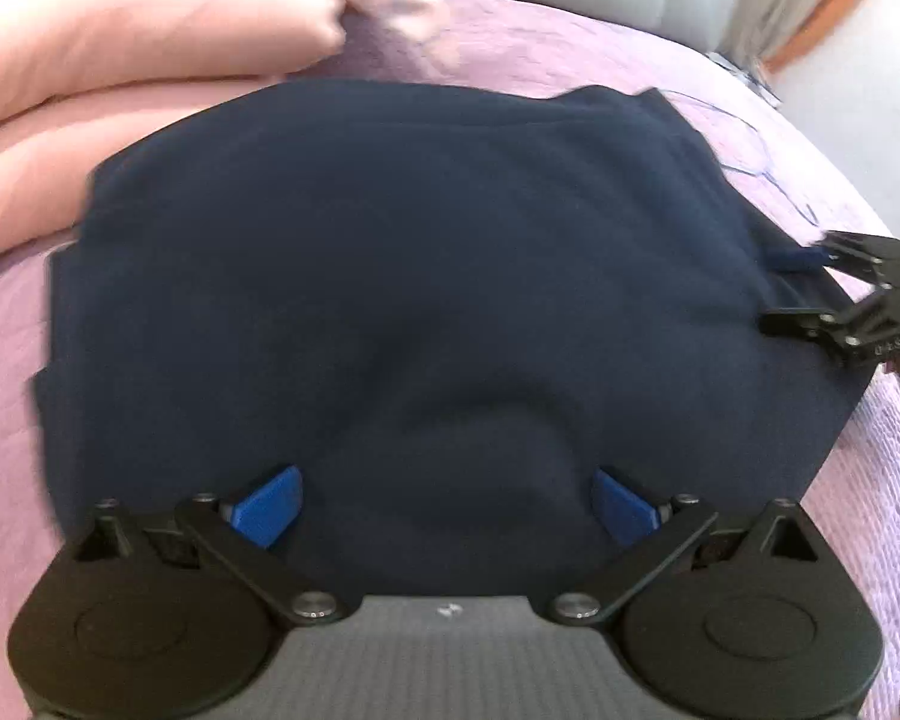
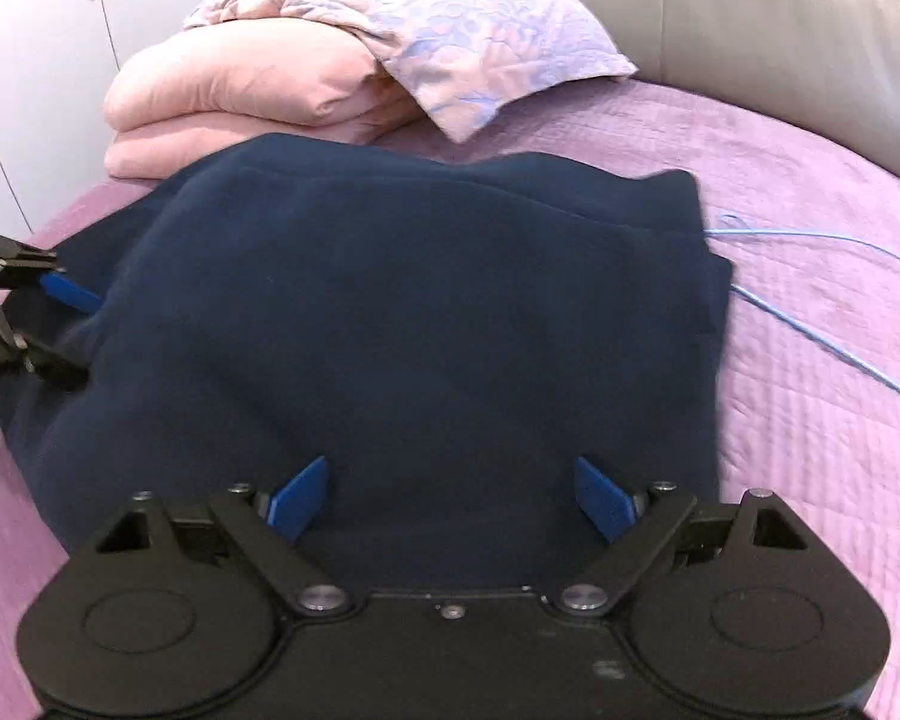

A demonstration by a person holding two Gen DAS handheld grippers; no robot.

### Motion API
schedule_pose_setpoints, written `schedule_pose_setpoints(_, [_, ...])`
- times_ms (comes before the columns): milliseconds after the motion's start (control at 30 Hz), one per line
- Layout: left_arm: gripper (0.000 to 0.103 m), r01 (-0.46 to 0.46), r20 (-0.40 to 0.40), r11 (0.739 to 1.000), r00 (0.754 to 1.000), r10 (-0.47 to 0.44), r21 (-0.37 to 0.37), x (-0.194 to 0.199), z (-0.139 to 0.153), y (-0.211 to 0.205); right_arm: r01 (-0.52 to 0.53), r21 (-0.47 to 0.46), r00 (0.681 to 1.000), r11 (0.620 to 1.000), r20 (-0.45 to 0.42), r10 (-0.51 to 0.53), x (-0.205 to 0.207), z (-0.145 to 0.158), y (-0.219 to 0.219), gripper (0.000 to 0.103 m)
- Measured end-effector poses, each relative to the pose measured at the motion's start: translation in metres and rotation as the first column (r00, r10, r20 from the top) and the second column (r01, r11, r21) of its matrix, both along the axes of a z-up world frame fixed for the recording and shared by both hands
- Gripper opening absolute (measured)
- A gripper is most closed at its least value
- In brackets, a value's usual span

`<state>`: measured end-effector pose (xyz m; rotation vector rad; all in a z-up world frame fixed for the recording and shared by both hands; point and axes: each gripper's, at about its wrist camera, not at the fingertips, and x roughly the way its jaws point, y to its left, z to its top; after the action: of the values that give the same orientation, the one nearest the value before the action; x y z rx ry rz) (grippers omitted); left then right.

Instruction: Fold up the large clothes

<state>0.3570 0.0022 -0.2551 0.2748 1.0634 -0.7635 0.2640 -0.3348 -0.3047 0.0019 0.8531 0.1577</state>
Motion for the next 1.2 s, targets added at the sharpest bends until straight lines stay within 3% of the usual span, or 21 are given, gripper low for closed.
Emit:
schedule_pose_setpoints(100, [0.103,0.019,0.056,0.998,0.998,-0.022,0.066,-0.007,0.005,0.013,0.046,-0.092,0.997,0.995,-0.055,-0.052,-0.003,0.007,-0.006,0.103])
schedule_pose_setpoints(167, [0.103,0.014,0.122,0.987,0.992,-0.034,0.158,-0.017,0.007,0.017,0.132,-0.207,0.982,0.969,-0.109,-0.157,-0.011,0.015,-0.013,0.103])
schedule_pose_setpoints(233, [0.103,0.014,0.143,0.972,0.988,-0.049,0.233,-0.025,0.001,0.015,0.148,-0.199,0.981,0.969,-0.098,-0.170,-0.018,0.032,-0.013,0.102])
schedule_pose_setpoints(300, [0.103,-0.012,0.145,0.966,0.989,-0.026,0.258,-0.027,0.007,0.007,0.108,-0.194,0.991,0.975,-0.052,-0.120,-0.021,0.050,0.005,0.102])
schedule_pose_setpoints(400, [0.093,-0.069,0.134,0.975,0.990,0.040,0.213,-0.024,0.033,-0.018,-0.048,-0.184,0.999,0.982,-0.024,0.045,-0.012,0.065,0.062,0.102])
schedule_pose_setpoints(467, [0.102,-0.102,0.120,0.989,0.989,0.089,0.107,-0.025,0.056,-0.030,-0.167,-0.141,0.985,0.976,-0.055,0.161,-0.003,0.063,0.099,0.102])
schedule_pose_setpoints(533, [0.103,-0.173,0.080,0.984,0.982,0.169,0.044,-0.029,0.065,-0.037,-0.217,-0.207,0.974,0.954,-0.114,0.196,0.004,0.047,0.130,0.102])
schedule_pose_setpoints(567, [0.103,-0.212,0.046,0.976,0.977,0.210,0.050,-0.029,0.061,-0.042,-0.212,-0.247,0.974,0.945,-0.126,0.186,0.006,0.038,0.137,0.102])
schedule_pose_setpoints(633, [0.103,-0.313,-0.009,0.942,0.949,0.316,0.121,-0.032,0.042,-0.050,-0.166,-0.185,0.983,0.969,-0.102,0.150,0.003,0.031,0.125,0.102])
schedule_pose_setpoints(700, [0.103,-0.387,-0.023,0.901,0.917,0.398,0.195,-0.036,0.018,-0.050,-0.097,-0.064,0.991,0.993,-0.101,0.090,-0.002,0.026,0.102,0.103])
schedule_pose_setpoints(733, [0.103,-0.397,-0.038,0.901,0.911,0.410,0.176,-0.038,0.012,-0.044,-0.077,-0.061,0.992,0.995,-0.104,0.071,-0.005,0.025,0.094,0.103])
schedule_pose_setpoints(800, [0.103,-0.426,-0.105,0.894,0.891,0.442,0.140,-0.035,0.007,-0.025,-0.063,-0.143,0.993,0.988,-0.110,0.047,-0.015,0.024,0.085,0.103])
schedule_pose_setpoints(867, [0.103,-0.453,-0.167,0.878,0.864,0.476,0.155,-0.029,0.007,-0.002,-0.041,-0.148,0.991,0.988,-0.135,0.021,-0.027,0.021,0.073,0.103])
schedule_pose_setpoints(900, [0.103,-0.480,-0.159,0.862,0.849,0.503,0.164,-0.030,0.008,0.009,-0.021,-0.148,0.989,0.989,-0.150,-0.001,-0.031,0.019,0.066,0.103])
schedule_pose_setpoints(933, [0.103,-0.534,-0.111,0.820,0.820,0.562,0.204,-0.031,0.009,0.020,-0.001,-0.142,0.987,0.990,-0.158,-0.022,-0.037,0.013,0.066,0.103])
schedule_pose_setpoints(967, [0.103,-0.589,-0.015,0.747,0.783,0.622,0.308,-0.032,0.005,0.028,0.026,-0.118,0.986,0.993,-0.161,-0.045,-0.038,0.010,0.063,0.103])
schedule_pose_setpoints(1000, [0.103,-0.591,0.036,0.722,0.782,0.623,0.360,-0.034,0.000,0.033,0.051,-0.093,0.985,0.994,-0.161,-0.066,-0.041,0.009,0.059,0.103])
schedule_pose_setpoints(1033, [0.103,-0.580,0.032,0.735,0.792,0.609,0.353,-0.035,0.000,0.038,0.072,-0.084,0.982,0.994,-0.166,-0.085,-0.043,0.009,0.058,0.103])
schedule_pose_setpoints(1133, [0.094,-0.623,-0.057,0.743,0.756,0.652,0.245,-0.035,0.018,0.049,0.132,-0.105,0.962,0.986,-0.226,-0.153,-0.039,0.018,0.064,0.103])
schedule_pose_setpoints(1200, [0.095,-0.625,-0.042,0.755,0.764,0.643,0.196,-0.039,0.033,0.049,0.152,-0.137,0.954,0.979,-0.238,-0.182,-0.031,0.029,0.071,0.102])
